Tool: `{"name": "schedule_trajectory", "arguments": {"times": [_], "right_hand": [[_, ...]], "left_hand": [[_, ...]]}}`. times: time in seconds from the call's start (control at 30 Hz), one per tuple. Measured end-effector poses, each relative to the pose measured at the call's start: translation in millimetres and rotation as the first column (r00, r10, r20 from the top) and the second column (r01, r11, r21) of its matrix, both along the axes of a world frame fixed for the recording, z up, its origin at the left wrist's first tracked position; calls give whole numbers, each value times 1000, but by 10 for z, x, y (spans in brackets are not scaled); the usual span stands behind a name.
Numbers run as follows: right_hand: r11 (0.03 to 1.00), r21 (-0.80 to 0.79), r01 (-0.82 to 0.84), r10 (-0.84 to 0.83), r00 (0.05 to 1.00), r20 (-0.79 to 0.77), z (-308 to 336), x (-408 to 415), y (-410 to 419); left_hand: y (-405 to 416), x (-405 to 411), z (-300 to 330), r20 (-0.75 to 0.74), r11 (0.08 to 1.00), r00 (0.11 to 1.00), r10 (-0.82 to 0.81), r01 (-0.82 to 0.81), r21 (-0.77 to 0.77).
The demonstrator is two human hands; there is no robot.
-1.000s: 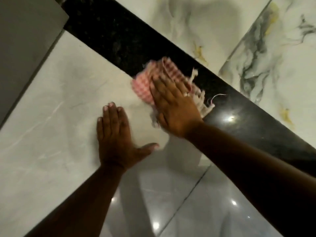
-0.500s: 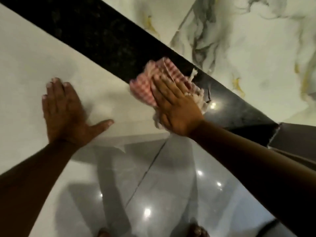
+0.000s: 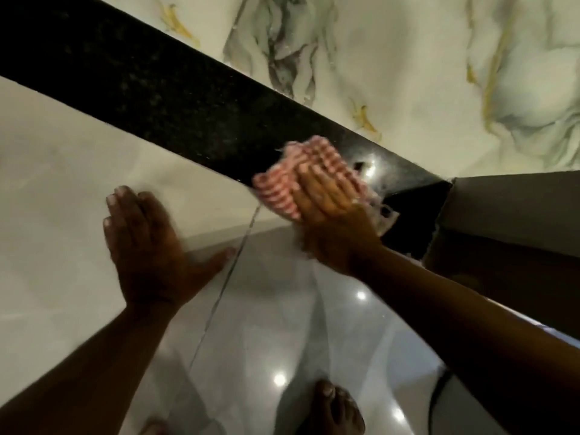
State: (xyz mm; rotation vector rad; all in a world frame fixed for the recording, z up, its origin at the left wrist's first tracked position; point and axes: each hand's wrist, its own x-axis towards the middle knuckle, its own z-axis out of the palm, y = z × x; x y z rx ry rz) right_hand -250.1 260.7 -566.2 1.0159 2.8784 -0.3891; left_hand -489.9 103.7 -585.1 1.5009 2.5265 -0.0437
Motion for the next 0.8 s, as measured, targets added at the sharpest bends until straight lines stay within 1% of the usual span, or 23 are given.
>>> {"name": "schedule_trajectory", "arguments": {"times": [0.03, 0.07, 0.1, 0.17, 0.2, 0.23, 0.27, 0.3, 0.33, 0.37, 0.4, 0.43, 0.47, 0.5, 0.53, 0.57, 0.63, 0.67, 0.77, 0.8], "right_hand": [[996, 31, 84, -84, 996, -1, 13, 290, 53], [974, 55, 222, -222, 975, -6, 19, 510, 124], [922, 68, 381, -382, 924, -1, 23, 597, 201], [750, 124, 650, -656, 755, 12, -48, 415, 282], [668, 130, 733, -739, 673, 6, -83, 247, 278], [628, 109, 770, -773, 634, -21, -93, 122, 258], [656, 74, 751, -750, 660, -55, -92, 62, 245], [740, 42, 672, -667, 740, -83, -110, 92, 187], [834, 40, 551, -546, 833, -89, -122, 185, 116], [892, 89, 444, -439, 896, -72, -109, 339, 42], [909, 149, 389, -387, 921, -40, -85, 501, -2], [890, 183, 418, -426, 905, 6, -51, 613, -53], [825, 196, 530, -548, 835, 50, -24, 674, -95], [717, 201, 668, -691, 719, 75, -23, 669, -123], [604, 197, 772, -795, 600, 88, -37, 614, -143], [530, 183, 828, -847, 524, 87, -44, 554, -136], [467, 117, 876, -884, 465, 45, -82, 488, -107], [449, 68, 891, -893, 449, 20, -86, 486, -69], [438, -1, 899, -899, 438, -4, 70, 516, 70], [439, -55, 897, -898, 440, -5, 201, 509, 71]], "left_hand": [[6, 14, 9, 4, 1000, 1000, -9, 9, -4], [10, 19, 21, 6, 1000, 1000, -16, 16, 0], [7, 8, 29, 2, 1000, 1000, -19, 19, 14], [6, 3, 37, -3, 1000, 1000, -19, 20, 19], [3, 20, 60, 8, 1000, 1000, -22, 22, -1], [12, 31, 81, 18, 1000, 1000, -21, 22, -21], [38, 31, 88, 30, 999, 999, -24, 25, -36], [59, 34, 93, 43, 998, 998, -35, 37, -47], [72, 30, 99, 55, 997, 997, -56, 59, -51], [73, 36, 106, 64, 996, 995, -78, 80, -43], [73, 38, 108, 68, 995, 993, -93, 96, -33], [53, 30, 108, 69, 994, 992, -104, 106, -26], [44, 26, 115, 68, 992, 990, -126, 127, -18], [31, 23, 120, 69, 987, 985, -159, 161, -21], [20, 17, 130, 77, 980, 978, -192, 196, -41], [26, 20, 146, 91, 972, 972, -216, 223, -78], [47, 79, 182, 114, 954, 961, -251, 265, -137], [68, 134, 214, 122, 948, 953, -278, 293, -121], [166, 324, 460, 153, 935, 924, -352, 354, 13], [189, 365, 617, 167, 928, 914, -369, 372, 13]]}}
